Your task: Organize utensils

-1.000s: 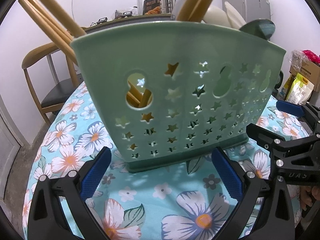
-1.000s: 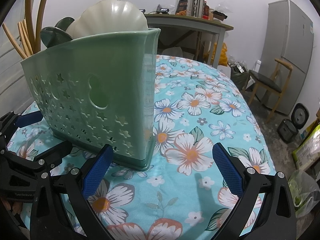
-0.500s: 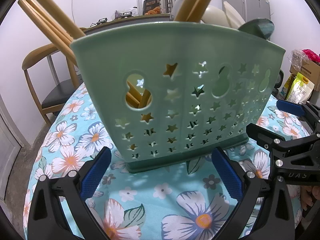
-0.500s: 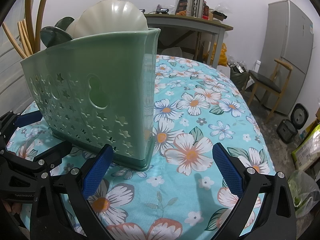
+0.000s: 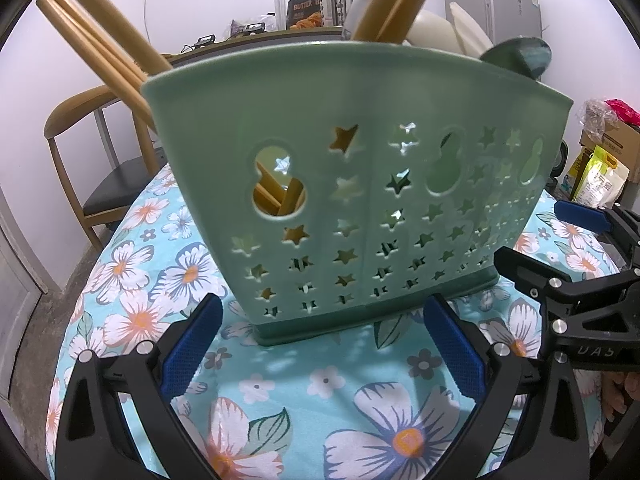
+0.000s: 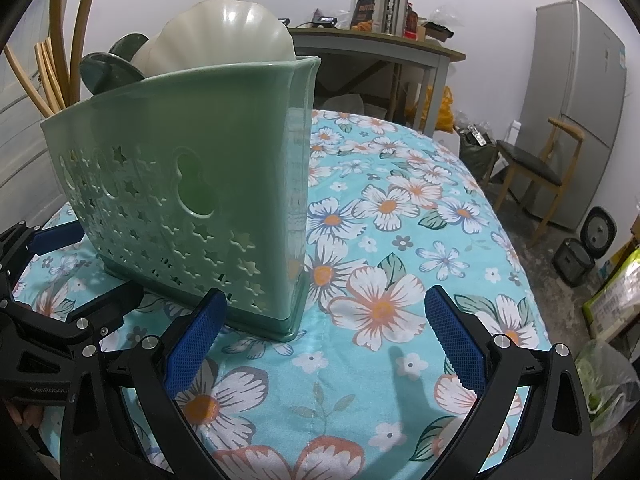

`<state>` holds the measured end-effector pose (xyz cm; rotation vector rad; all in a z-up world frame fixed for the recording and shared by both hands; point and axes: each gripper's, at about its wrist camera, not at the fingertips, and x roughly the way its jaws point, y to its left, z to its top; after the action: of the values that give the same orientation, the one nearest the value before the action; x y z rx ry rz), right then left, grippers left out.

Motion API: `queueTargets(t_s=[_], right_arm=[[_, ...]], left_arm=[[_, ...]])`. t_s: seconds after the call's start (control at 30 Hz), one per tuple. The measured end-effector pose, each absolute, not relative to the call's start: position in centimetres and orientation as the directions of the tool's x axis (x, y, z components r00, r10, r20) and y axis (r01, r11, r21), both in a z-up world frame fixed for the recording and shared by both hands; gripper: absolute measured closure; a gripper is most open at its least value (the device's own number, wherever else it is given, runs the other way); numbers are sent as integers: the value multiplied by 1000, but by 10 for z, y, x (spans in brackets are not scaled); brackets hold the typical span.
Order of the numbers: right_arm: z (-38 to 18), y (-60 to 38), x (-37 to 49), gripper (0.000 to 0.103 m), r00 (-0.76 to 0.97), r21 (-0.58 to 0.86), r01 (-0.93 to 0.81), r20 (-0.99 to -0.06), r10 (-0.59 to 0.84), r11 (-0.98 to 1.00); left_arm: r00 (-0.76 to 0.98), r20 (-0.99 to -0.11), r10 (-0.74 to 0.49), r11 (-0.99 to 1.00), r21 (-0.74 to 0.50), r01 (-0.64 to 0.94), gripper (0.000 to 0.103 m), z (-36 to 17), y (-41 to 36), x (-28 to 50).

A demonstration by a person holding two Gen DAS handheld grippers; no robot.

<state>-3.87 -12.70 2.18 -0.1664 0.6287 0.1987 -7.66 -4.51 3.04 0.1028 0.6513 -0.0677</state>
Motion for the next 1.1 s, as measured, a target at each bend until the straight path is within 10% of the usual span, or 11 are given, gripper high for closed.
queueTargets(t_s=[1.1], right_arm=[[22,-127,-39,7,791,-91,-232,-597,133,969]], left_arm=[[793,-608,-25,993,79,91,5,30,-44,-77]])
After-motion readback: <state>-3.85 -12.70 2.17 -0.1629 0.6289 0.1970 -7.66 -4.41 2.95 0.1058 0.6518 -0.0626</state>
